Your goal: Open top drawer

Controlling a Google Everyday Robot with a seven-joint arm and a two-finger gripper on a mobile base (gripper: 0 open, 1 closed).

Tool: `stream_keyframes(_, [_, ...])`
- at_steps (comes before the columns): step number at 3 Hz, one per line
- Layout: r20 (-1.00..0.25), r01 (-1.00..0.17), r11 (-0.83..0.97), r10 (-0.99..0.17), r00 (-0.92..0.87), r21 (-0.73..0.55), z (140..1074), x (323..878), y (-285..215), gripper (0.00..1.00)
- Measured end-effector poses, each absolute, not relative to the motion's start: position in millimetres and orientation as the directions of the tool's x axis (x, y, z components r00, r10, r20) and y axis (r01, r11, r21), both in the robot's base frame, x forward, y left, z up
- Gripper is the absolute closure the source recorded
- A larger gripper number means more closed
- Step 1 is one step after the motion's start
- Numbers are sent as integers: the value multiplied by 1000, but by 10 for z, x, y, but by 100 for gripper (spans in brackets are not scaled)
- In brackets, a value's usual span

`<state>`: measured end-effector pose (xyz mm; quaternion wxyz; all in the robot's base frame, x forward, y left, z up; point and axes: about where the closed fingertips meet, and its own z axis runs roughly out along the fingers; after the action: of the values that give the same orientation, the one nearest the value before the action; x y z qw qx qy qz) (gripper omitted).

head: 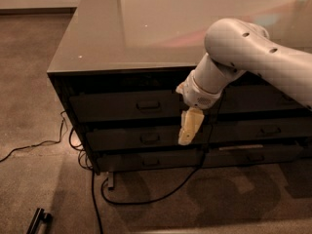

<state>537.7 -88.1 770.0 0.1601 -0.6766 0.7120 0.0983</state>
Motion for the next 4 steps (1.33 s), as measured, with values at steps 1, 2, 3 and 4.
stream_keyframes(1, [-371, -990, 49, -929, 2, -130, 7641, 5568, -686, 0])
stream_keyframes(2, [-359, -984, 43, -933, 23, -175, 7555, 5767, -613, 0])
stream_keyframes(3, [-339, -982, 54, -941, 12, -183, 7386, 5918, -627, 0])
stream_keyframes(4, [-311, -983, 41, -950, 17, -177, 7196, 6104, -656, 0])
